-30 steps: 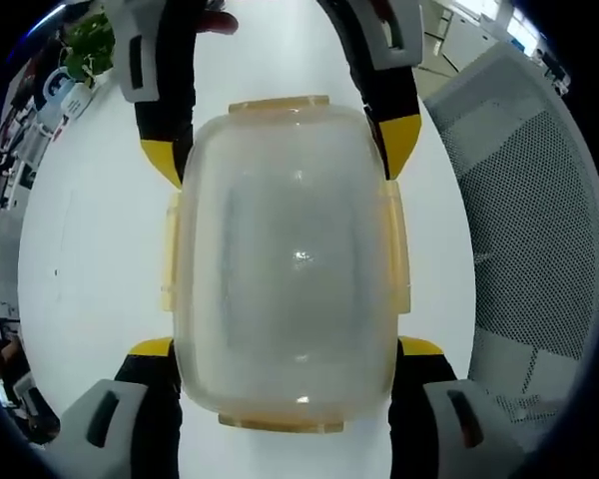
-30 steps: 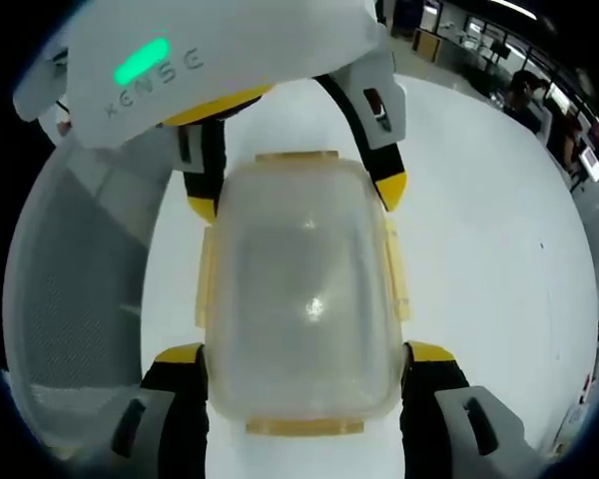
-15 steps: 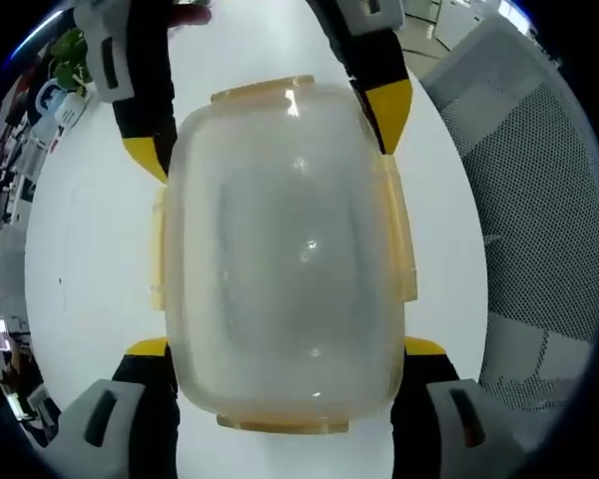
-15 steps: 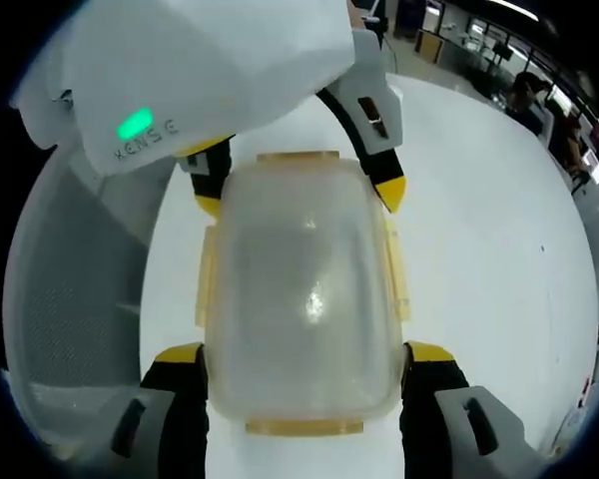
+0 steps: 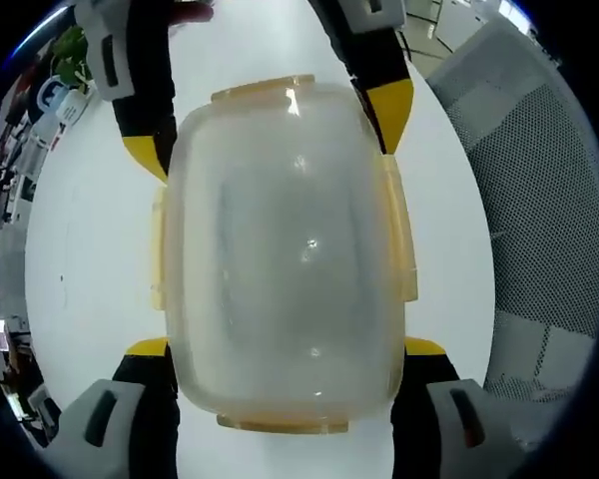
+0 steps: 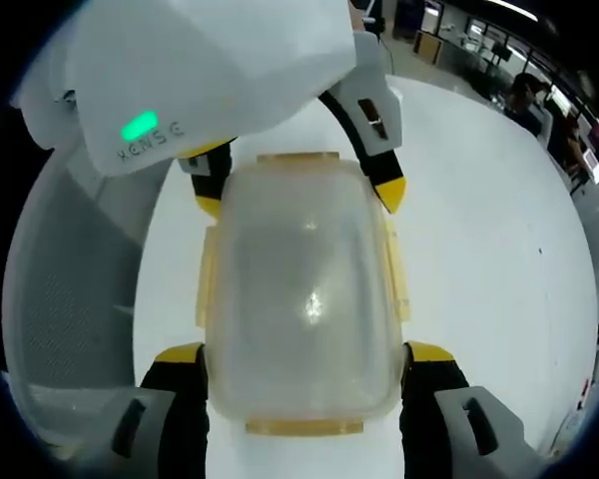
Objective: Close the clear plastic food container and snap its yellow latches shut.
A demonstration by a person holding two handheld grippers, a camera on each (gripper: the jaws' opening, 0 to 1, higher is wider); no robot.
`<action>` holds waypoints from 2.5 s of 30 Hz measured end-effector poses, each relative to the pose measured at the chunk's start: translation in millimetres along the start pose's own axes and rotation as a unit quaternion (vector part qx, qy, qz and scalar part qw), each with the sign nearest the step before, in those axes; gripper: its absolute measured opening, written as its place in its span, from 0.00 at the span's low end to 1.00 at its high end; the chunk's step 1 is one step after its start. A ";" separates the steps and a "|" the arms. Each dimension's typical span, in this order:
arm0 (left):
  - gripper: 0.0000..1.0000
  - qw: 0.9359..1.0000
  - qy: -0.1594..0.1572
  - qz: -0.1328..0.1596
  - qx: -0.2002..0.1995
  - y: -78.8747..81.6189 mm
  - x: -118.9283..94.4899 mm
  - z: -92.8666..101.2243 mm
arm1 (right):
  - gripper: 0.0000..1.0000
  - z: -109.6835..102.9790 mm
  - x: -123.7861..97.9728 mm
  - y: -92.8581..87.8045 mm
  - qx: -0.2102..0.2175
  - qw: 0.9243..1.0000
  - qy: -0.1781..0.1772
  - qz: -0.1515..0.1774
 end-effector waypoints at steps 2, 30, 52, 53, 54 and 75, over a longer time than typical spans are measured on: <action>0.90 1.000 -0.001 0.003 0.000 -0.6 0.1 -1.7 | 0.79 1.1 0.6 0.1 0.000 1.000 0.000 0.000; 0.91 1.000 -0.007 0.010 -0.012 -3.1 1.5 -33.9 | 0.79 33.4 5.3 0.0 -0.005 1.000 0.001 -0.002; 0.92 1.000 -0.012 0.016 -0.017 -6.2 1.5 -60.6 | 0.79 57.1 9.3 0.5 -0.002 1.000 0.000 -0.003; 0.92 1.000 -0.013 0.016 -0.017 -6.4 1.6 -61.2 | 0.79 57.6 9.5 0.4 -0.002 1.000 0.000 -0.003; 0.92 1.000 -0.014 0.015 -0.018 -6.3 1.7 -61.2 | 0.79 58.1 9.8 0.2 -0.002 1.000 0.001 -0.002; 0.94 0.999 -0.019 0.013 -0.025 -6.7 2.2 -62.2 | 0.80 57.8 8.6 0.9 -0.005 1.000 -0.001 -0.002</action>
Point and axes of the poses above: the point that each gripper's makers call its tool centre point, and the gripper's own axes: x roughly forward along the fingers, z roughly to its right, y roughly out of its top, the point moved 8 cm from there along -x, roughly backward along the fingers, and after that the axes turned 10 degrees about -y, right-handed, at the moved point
